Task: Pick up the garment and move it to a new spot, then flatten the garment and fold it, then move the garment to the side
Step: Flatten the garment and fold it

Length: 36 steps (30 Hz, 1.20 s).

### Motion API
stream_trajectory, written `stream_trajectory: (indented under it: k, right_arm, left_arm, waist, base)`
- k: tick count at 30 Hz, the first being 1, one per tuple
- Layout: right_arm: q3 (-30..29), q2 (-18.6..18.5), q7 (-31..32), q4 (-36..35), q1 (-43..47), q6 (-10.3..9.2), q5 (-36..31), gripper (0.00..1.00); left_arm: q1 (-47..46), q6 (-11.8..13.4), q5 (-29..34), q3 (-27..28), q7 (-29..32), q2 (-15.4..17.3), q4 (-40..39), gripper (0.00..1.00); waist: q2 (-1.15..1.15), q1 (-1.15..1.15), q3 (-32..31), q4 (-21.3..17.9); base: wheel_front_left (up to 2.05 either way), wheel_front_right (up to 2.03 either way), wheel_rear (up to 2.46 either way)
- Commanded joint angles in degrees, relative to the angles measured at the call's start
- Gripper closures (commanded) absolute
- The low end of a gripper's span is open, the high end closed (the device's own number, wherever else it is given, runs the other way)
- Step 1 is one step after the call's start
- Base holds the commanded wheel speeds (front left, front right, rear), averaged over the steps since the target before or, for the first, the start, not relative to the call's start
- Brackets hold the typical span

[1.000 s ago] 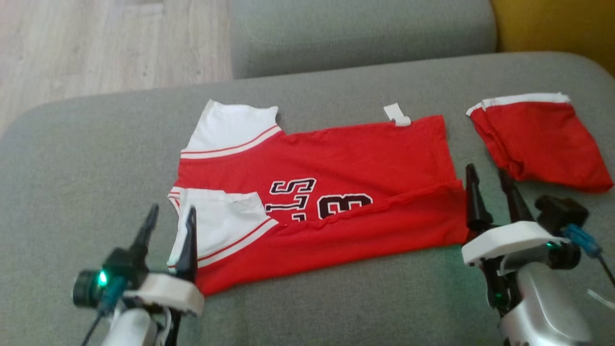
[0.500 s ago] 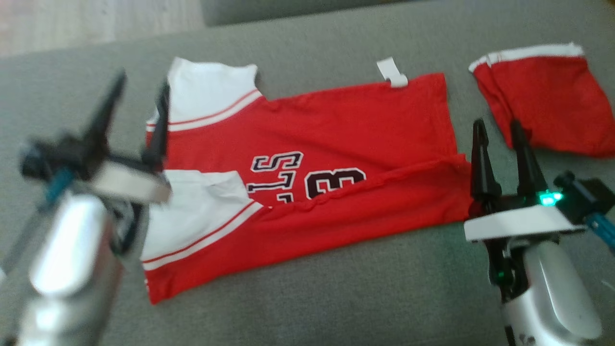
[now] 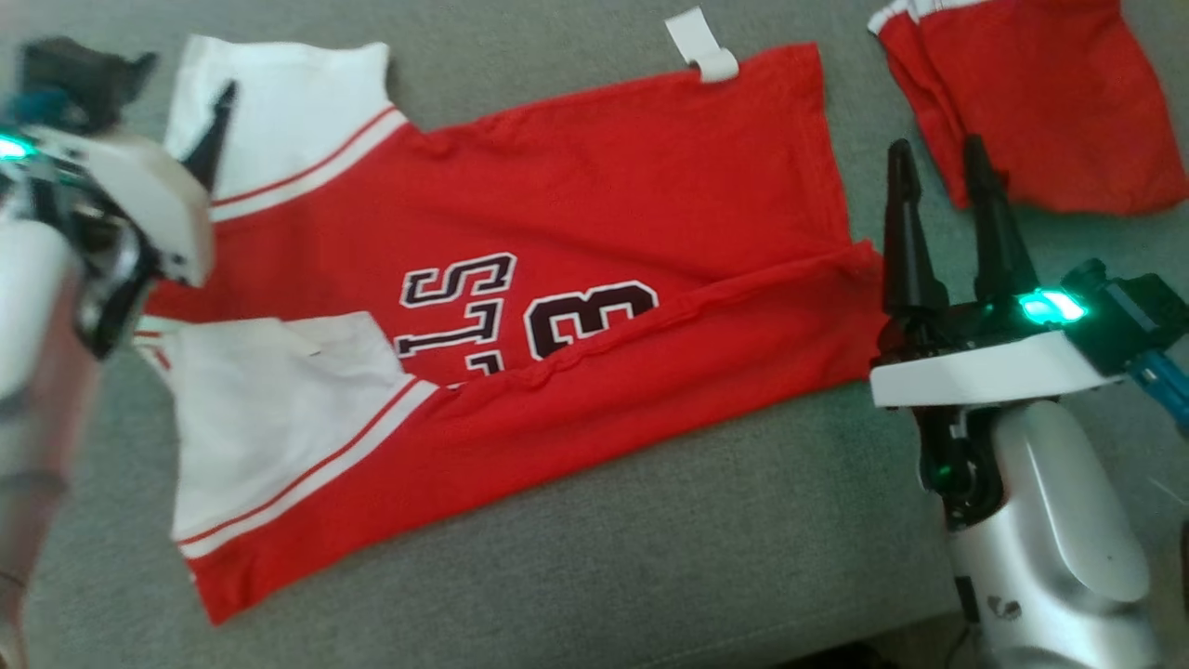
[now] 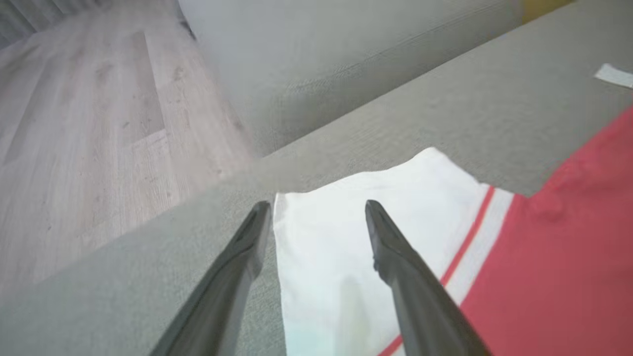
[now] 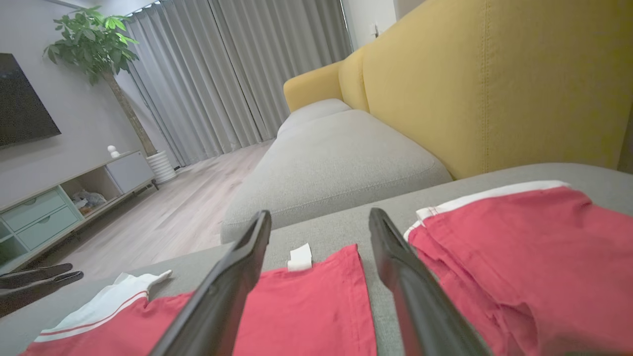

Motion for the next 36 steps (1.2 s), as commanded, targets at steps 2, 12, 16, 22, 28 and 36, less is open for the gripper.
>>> stream_trajectory:
  k: [2, 12, 16, 22, 28, 36]
  right_arm:
    - [1.65, 0.24, -0.62, -2.16, -1.14, -0.04, 0.74, 0.00]
    - [2.80, 0.24, -0.75, -1.98, -2.72, -0.04, 2.69, 0.00]
    - [2.72, 0.24, -0.76, -1.73, -3.07, -0.04, 2.31, 0.00]
    - [2.34, 0.24, -0.77, -1.53, -3.83, -0.04, 1.84, 0.00]
    - [1.10, 0.24, -0.77, -1.95, -4.00, -0.04, 0.75, 0.00]
    - [0.32, 0.24, 0.34, 0.29, -4.22, -0.04, -3.38, 0.00]
  left_arm:
    - [-4.40, 0.12, -3.04, 2.26, 0.61, 3.56, 0.46, 0.00]
    - [-11.58, 0.11, -9.02, -1.61, 1.08, 7.62, 9.64, 0.00]
    - [-12.92, 0.11, -10.70, -4.13, 2.17, 7.95, 11.28, 0.00]
    - [-13.91, 0.10, -13.90, -7.77, 3.90, 8.37, 12.35, 0.00]
    - [-14.08, 0.10, -18.83, -10.09, 7.88, 7.74, 12.45, 1.00]
    - [-14.29, 0.10, -19.43, -12.64, 0.48, 7.08, 10.15, 1.00]
  waist:
    - [0.00, -0.01, 2.18, -1.83]
    - [0.00, -0.01, 6.53, -4.90]
    - [0.00, -0.01, 7.16, -5.25]
    - [0.00, -0.01, 7.58, -5.20]
    - [0.00, -0.01, 7.90, -4.55]
    - [0.00, -0.01, 4.87, -1.71]
  base:
    - [0.00, 0.00, 0.00]
    - [0.00, 0.00, 0.00]
    - [0.00, 0.00, 0.00]
    - [0.00, 0.00, 0.00]
    - [0.00, 0.00, 0.00]
    - [0.00, 0.00, 0.00]
